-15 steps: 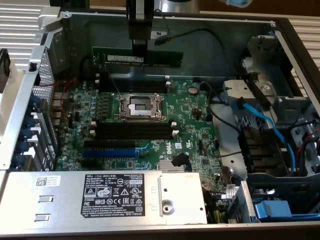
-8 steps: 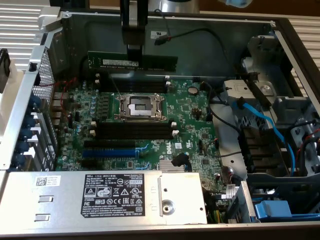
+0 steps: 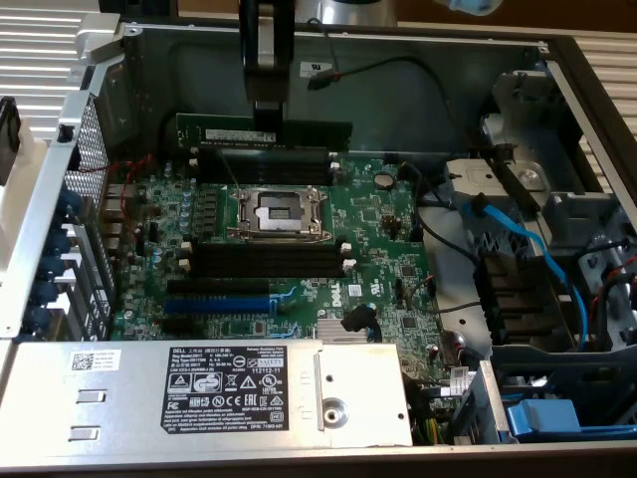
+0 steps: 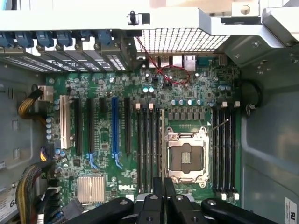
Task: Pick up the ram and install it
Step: 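Insert the ram into the slot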
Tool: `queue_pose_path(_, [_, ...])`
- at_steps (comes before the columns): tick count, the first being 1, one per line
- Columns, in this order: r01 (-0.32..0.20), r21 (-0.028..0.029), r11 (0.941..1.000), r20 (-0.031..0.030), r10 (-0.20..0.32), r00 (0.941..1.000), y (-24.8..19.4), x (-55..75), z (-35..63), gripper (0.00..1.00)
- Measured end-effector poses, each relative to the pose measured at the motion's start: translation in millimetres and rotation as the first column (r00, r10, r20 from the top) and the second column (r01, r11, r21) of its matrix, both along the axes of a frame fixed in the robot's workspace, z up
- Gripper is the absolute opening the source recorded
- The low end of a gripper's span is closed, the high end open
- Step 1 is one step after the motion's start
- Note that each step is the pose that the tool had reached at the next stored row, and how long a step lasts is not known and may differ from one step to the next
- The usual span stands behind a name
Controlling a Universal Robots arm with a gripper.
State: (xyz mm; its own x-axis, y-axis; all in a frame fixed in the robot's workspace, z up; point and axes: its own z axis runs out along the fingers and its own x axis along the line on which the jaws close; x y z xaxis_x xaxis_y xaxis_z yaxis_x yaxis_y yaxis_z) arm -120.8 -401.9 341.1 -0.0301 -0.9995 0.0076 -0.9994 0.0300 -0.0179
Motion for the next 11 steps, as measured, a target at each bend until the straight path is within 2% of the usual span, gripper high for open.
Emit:
queue_pose_path(6, [-0.011,0.0001,0.9999,0.0001,0.011,0.9999,-0.5,0.0,-8.4,0.12])
queue_pose_path(9, [-0.011,0.0001,0.9999,0.0,0.011,0.9999,-3.5,0.0,-10.2,0.12])
queue_pose_path(11, [-0.011,0.0006,0.9999,0.0,0.011,0.9999,-8.1,0.3,-11.7,0.12])
